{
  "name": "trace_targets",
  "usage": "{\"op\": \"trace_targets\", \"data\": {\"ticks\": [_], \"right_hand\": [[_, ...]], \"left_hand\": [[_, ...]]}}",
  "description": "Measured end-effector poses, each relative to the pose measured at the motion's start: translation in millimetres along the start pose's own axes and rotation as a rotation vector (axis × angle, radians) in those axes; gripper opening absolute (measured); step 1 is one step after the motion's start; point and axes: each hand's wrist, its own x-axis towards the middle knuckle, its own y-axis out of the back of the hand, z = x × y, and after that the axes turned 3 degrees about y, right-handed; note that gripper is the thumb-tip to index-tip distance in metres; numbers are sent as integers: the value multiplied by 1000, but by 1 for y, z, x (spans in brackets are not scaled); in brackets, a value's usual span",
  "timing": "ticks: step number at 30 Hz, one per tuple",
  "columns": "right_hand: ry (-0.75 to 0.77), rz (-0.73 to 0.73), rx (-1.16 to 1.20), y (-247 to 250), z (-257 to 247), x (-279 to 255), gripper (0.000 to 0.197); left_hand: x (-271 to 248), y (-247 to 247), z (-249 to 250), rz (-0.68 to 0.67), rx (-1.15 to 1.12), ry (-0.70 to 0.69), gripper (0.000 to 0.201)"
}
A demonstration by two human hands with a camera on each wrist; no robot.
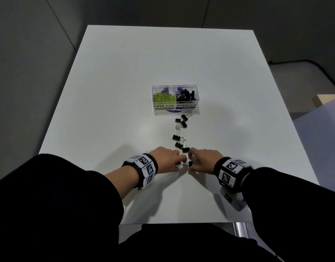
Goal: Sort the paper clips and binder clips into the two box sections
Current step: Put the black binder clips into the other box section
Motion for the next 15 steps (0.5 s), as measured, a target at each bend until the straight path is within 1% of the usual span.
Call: {"op": "trace_targets", "data": {"ticks": [2,6,10,13,15], "right_hand": [[-11,-10,-2,-3,0,2,39],[-16,18,-12,-4,2,4,28],[4,-11,-43,-1,3,6,8],[21,11,2,4,5,7,5],[-1,53,92,8,6,8,10]], "left_hand": [[4,-3,1,0,11,20,37],[8,-4,-4,-9,-84,88,33],[9,-2,-6,-39,-151,146,31],[9,-1,-6,-24,-213,163,24],[9,1,-10,8,-324,219,21]]}}
